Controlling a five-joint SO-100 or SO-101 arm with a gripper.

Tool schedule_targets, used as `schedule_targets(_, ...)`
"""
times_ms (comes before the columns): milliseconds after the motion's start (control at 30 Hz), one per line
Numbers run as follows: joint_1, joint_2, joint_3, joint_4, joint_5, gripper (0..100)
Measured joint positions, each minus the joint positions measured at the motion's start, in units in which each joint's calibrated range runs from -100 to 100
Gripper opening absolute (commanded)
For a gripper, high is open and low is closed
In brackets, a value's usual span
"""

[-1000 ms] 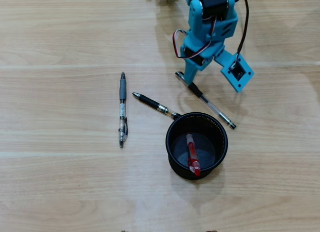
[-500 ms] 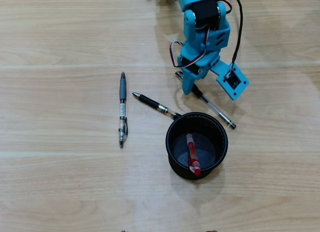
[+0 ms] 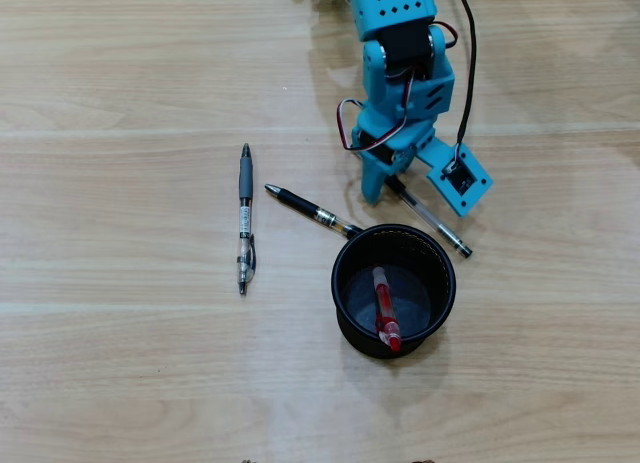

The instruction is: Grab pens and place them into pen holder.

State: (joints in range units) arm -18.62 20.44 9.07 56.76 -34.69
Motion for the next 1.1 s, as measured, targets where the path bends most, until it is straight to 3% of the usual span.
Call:
schedule_targets(133,0.0,0.3,0.2,0.0,-0.6,0)
schedule_targets(567,0.1,0.7,0.1,5.4,-2.9,2)
schedule_targets(867,-1.0,-18.9,0.7,11.0,-5.8,2)
schedule_targets(1100,1.4,-30.0,-10.5,7.7,-10.2,2)
